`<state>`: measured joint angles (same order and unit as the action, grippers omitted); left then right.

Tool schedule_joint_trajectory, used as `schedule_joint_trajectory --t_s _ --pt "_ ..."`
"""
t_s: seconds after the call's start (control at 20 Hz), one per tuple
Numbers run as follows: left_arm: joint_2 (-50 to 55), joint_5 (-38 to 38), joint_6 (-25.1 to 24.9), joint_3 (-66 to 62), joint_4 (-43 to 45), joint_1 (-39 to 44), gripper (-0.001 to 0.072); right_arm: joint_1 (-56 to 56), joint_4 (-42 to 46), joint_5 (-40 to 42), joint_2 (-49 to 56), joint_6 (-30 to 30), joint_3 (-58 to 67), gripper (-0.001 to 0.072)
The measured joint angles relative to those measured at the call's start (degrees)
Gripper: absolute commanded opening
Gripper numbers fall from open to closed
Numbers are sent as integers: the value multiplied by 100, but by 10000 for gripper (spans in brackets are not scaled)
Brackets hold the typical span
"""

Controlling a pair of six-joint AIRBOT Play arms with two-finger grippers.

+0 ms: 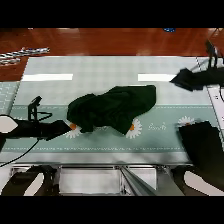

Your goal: Fold the shirts.

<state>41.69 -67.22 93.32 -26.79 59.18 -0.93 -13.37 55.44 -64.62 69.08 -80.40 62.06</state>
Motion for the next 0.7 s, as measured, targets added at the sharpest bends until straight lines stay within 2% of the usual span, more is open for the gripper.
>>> schedule_joint_trajectory --t_s 0.1,0.25,0.4,0.55,0.6,0.65,0.7 --pt "330 310 -262 151 -413 -2 508 -323 -214 79 -319 260 -905 403" --pt "1104 796 -994 247 -1493 -2 507 -422 -415 177 -527 520 -1720 403" --pt "2015 1054 -1801 197 -2481 -2 508 -273 -509 308 -605 632 -2098 403" --pt "2752 1209 -2210 -48 -2986 -2 501 -59 -542 448 -636 647 -2234 403" --pt "2935 1215 -2288 -153 -3075 -2 385 20 -546 505 -636 634 -2260 403" --pt "3117 1246 -2347 -275 -3156 0 53 94 -555 553 -640 612 -2277 403" --pt "3259 1248 -2391 -385 -3195 0 24 164 -553 629 -640 581 -2291 403"
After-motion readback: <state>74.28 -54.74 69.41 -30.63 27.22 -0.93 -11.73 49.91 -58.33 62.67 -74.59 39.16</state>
